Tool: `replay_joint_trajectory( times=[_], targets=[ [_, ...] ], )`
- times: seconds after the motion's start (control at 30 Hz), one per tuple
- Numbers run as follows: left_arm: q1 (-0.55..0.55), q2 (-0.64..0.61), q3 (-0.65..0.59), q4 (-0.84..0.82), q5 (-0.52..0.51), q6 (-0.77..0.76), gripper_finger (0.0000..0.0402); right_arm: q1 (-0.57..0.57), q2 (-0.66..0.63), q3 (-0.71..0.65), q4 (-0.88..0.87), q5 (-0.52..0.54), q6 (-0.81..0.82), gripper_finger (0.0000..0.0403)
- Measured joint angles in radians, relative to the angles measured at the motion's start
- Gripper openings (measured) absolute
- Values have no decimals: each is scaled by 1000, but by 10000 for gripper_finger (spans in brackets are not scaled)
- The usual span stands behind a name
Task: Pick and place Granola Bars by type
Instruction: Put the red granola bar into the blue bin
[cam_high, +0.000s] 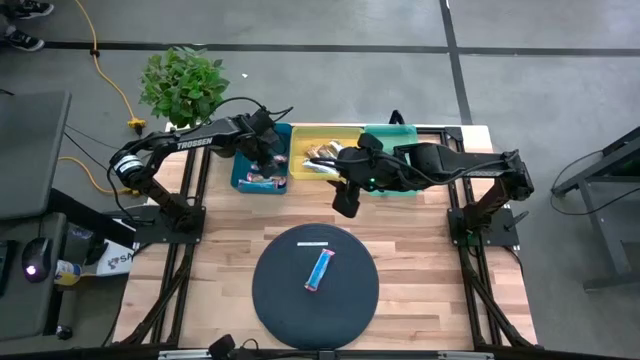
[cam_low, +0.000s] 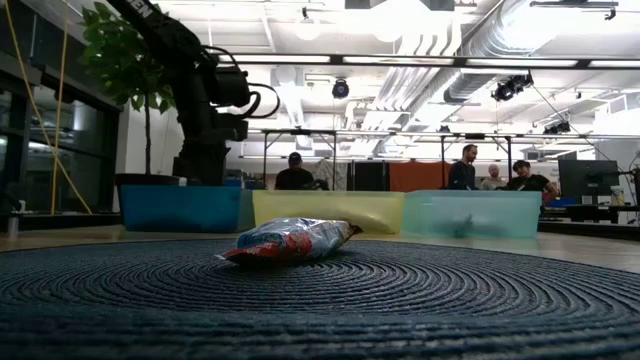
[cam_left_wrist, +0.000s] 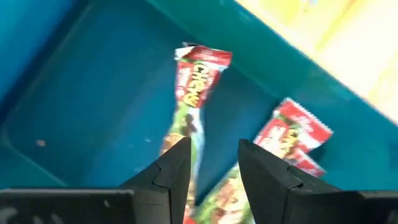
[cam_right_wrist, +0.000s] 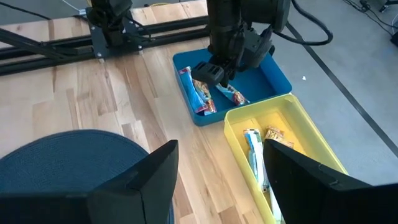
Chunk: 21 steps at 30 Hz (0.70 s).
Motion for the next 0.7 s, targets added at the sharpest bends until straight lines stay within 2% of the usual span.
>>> replay_joint_trajectory(
  times=[0.27,0.33,0.5,0.7],
  targets=[
    [-11,-50,50,58,336,-13,131,0,-1,0,-48,0,-5,220],
    [-28,-78,52,81,393,-14,131,0,-7,0,-70,0,8,220],
    [-116,-167,52,107,467,-15,131,0,-40,0,-85,17,26,220],
    [-320,-271,52,131,447,-64,131,0,-100,0,-84,61,23,220]
  ],
)
